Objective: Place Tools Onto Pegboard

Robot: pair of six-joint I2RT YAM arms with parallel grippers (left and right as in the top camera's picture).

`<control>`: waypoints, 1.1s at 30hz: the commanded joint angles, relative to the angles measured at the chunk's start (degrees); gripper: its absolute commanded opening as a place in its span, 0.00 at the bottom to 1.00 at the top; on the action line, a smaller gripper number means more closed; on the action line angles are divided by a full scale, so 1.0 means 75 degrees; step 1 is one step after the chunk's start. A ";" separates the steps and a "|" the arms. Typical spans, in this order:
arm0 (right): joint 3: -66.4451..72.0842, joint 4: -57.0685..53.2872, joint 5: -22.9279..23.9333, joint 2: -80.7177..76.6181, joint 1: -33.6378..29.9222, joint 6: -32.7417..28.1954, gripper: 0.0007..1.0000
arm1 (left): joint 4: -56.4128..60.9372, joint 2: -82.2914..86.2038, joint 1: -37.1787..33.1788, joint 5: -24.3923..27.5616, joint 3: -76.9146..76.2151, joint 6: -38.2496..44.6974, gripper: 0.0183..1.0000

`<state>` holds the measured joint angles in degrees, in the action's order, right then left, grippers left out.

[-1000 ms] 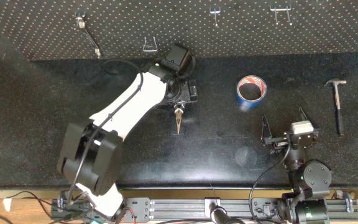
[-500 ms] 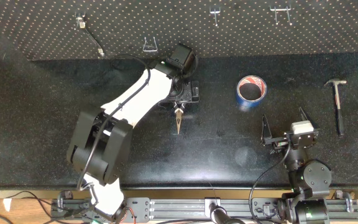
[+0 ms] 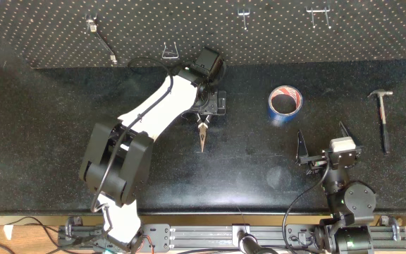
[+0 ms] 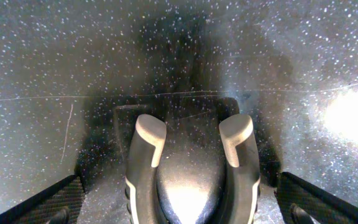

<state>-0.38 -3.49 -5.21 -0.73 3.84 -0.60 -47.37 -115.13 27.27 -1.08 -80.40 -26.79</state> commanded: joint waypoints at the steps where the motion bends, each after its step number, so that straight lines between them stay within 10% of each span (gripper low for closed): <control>1: 0.0020 -0.0047 0.0041 0.0058 0.0047 -0.0105 0.97 | -0.0192 -0.0493 -0.0026 0.0149 0.0079 -0.0143 1.00; 18: 0.0020 -0.0047 0.0041 0.0058 0.0047 -0.0105 0.97 | -0.0204 -0.0831 0.0277 0.0233 0.0079 -0.0799 1.00; 24: 0.0020 -0.0047 0.0041 0.0058 0.0047 -0.0105 0.97 | -0.0201 -0.0831 0.0274 0.0233 0.0082 -0.0807 0.40; 33: 0.0020 -0.0047 0.0041 0.0058 0.0047 -0.0105 0.97 | -0.0198 -0.0831 0.0274 0.0230 0.0082 -0.0947 0.31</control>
<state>-0.38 -3.49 -5.21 -0.73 3.84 -0.60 -48.84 -116.42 28.71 -2.11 -81.93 -32.67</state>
